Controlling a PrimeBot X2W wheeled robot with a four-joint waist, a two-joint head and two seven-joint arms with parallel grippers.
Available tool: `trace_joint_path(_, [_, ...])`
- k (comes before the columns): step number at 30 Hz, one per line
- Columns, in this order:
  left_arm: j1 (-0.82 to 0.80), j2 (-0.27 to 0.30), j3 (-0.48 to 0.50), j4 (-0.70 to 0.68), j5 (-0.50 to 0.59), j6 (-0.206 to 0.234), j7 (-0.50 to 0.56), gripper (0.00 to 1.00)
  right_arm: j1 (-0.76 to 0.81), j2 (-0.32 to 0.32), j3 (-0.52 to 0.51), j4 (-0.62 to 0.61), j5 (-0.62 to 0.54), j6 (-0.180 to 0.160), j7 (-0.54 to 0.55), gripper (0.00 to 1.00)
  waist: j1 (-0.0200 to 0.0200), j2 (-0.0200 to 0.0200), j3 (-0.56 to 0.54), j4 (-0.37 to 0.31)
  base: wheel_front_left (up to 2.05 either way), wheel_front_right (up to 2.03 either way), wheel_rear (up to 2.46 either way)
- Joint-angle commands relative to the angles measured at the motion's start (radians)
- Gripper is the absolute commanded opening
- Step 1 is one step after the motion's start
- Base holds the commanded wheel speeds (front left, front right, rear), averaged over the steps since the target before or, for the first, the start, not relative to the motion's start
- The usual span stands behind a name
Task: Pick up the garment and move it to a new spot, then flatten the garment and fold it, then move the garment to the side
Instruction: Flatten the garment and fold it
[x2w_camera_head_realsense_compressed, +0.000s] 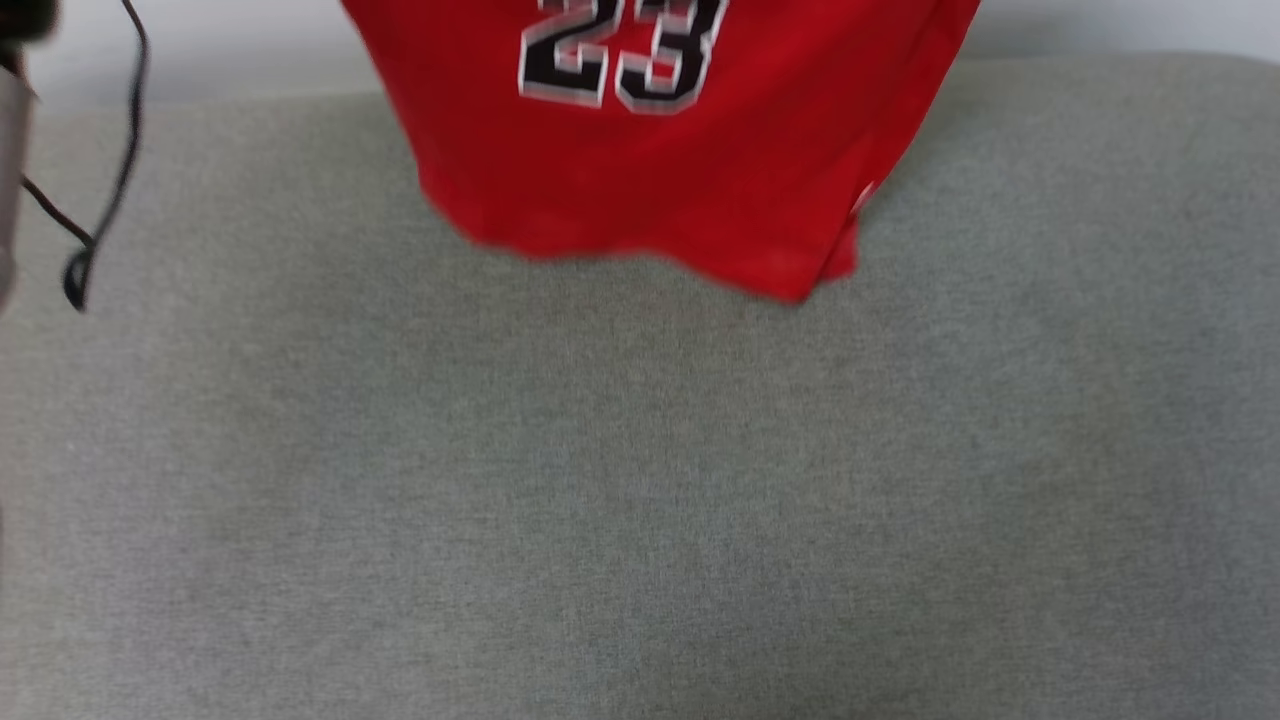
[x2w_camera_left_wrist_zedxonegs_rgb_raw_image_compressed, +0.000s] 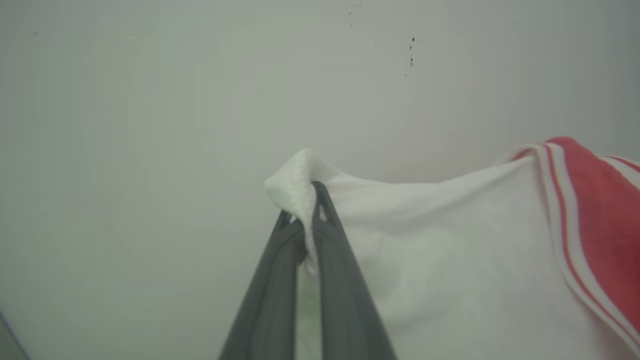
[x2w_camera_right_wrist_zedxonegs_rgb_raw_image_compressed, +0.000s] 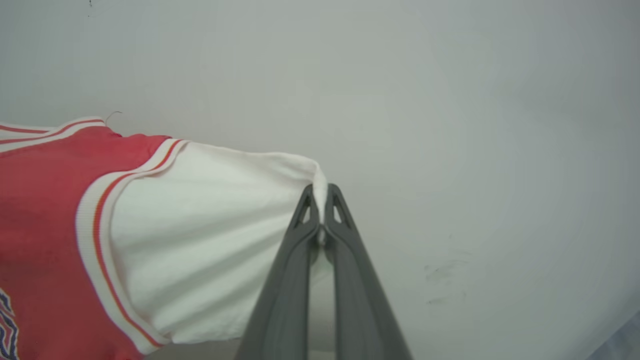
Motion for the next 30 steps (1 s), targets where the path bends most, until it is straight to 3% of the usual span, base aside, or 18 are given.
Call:
trace_joint_path(1, [-0.038,0.008,0.015,-0.007,-0.003,0.007,-0.016,0.00,-0.049,-0.004,0.003,0.002,0.005,-0.001,-0.021,0.00,0.0000,-0.0001,0.086,-0.006,0.00,0.00,0.00])
trace_joint_path(7, [-0.173,0.022,0.041,-0.026,0.010,0.008,-0.077,0.00,-0.226,-0.015,0.032,0.009,0.011,-0.001,-0.132,0.00,0.0000,-0.0001,0.201,-0.011,0.00,0.00,0.00])
trace_joint_path(17, [-0.257,0.001,0.039,-0.032,0.006,-0.007,-0.102,0.00,-0.375,-0.029,0.131,0.050,0.060,-0.001,-0.188,0.00,0.0000,-0.0001,0.340,0.003,0.00,0.00,0.00])
trace_joint_path(23, [-0.238,-0.028,0.040,-0.010,-0.014,-0.029,-0.121,0.00,-0.390,-0.024,0.193,0.094,0.103,-0.001,-0.197,0.00,0.0000,-0.0001,0.399,0.020,0.00,0.00,0.00])
trace_joint_path(30, [-0.163,-0.048,0.049,0.041,-0.048,-0.065,-0.144,0.00,-0.327,-0.011,0.262,0.148,0.160,-0.001,-0.198,0.00,0.0000,-0.0001,0.380,0.025,0.00,0.00,0.00])
